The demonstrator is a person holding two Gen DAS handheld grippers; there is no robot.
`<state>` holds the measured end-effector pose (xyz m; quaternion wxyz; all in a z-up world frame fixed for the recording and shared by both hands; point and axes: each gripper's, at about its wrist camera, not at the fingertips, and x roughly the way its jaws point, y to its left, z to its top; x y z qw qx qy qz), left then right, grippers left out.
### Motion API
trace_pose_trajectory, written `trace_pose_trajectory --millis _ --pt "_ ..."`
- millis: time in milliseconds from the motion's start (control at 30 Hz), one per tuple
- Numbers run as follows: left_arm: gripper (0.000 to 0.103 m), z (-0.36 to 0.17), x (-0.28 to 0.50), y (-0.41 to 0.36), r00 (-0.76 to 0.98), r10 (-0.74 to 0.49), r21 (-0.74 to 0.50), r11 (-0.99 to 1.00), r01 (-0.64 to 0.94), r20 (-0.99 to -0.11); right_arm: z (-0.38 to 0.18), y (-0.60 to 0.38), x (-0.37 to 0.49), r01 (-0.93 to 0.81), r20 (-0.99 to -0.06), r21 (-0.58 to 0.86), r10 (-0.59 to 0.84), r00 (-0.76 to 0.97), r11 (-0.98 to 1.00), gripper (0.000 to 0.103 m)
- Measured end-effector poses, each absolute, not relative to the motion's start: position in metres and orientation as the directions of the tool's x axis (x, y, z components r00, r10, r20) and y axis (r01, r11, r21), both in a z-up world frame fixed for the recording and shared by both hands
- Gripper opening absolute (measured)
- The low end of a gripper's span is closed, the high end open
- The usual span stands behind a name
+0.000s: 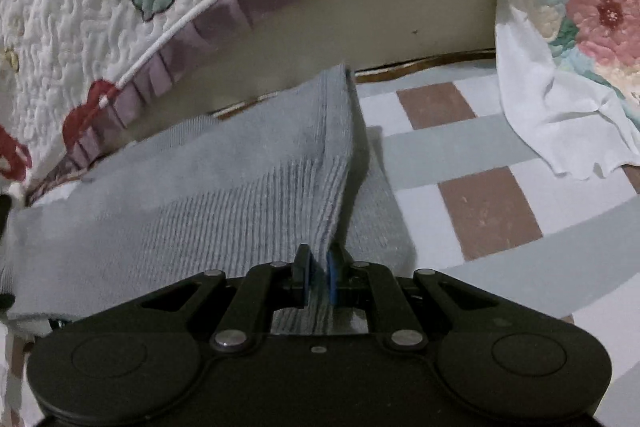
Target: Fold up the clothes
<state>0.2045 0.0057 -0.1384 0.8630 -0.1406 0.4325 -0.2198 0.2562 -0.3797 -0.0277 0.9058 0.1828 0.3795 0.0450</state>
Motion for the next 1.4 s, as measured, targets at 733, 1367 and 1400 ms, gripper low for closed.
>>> trace_pose_trajectory --millis 733,1367,1400 --pt "0.054 -0.109 0.185 0.066 0.615 -0.511 -0.485 0.844 0.228 -0.600 -0.078 -0.377 0.154 0.289 -0.585 0.647 0.217 0.781 0.705 0.053" --pt "0.059 -0.116 0.167 -0.031 0.626 -0.320 -0.155 0.940 0.304 -0.711 -0.133 -0.350 0.153 0.416 -0.529 0.817 0.234 0.815 0.399 0.058" --pt "0.059 -0.114 0.160 -0.050 0.667 -0.251 0.013 0.931 0.365 -0.702 -0.135 -0.352 0.153 0.412 -0.518 0.827 0.233 0.823 0.382 0.058"
